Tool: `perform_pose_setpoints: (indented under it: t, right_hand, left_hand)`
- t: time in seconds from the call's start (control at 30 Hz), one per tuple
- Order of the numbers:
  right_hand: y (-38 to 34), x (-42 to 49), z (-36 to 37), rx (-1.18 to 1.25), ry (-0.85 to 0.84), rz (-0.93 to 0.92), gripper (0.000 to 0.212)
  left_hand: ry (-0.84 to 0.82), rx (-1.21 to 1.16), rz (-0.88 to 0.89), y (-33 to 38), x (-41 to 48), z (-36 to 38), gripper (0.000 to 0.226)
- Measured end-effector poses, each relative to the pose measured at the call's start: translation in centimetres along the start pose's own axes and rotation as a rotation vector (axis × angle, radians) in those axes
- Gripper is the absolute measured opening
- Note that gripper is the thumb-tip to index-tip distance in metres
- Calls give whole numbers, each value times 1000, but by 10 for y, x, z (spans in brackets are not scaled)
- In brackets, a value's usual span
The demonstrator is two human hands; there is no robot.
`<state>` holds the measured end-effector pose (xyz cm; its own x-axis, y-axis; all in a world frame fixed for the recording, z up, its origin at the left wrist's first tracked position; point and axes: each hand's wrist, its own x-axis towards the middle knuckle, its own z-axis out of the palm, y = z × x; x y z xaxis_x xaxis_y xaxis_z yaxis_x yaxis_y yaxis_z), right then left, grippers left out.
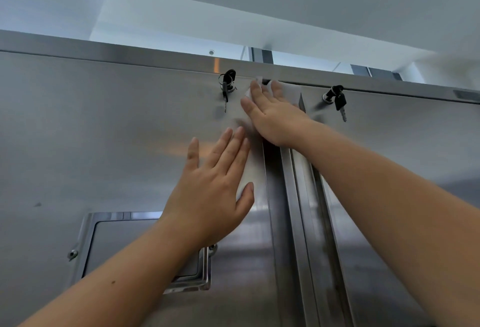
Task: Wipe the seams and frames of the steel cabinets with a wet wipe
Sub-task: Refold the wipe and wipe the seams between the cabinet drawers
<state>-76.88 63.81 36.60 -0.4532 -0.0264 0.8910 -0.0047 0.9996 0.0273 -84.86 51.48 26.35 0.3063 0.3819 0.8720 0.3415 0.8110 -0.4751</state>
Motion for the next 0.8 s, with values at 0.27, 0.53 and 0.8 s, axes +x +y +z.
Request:
perform_pose_setpoints:
  t: [0.27, 0.53, 0.8]
  right_hand:
    - [4, -30, 23, -66, 88, -34, 58]
    - [1, 2, 0, -76, 39, 10, 61]
    - [7, -46, 24, -26, 35, -69, 57]
  left_hand:
    - [28, 3, -9, 1, 0, 1, 62]
    - [13, -24, -17, 0, 0, 2, 62]
    - [66, -82, -24, 0, -5, 3, 55]
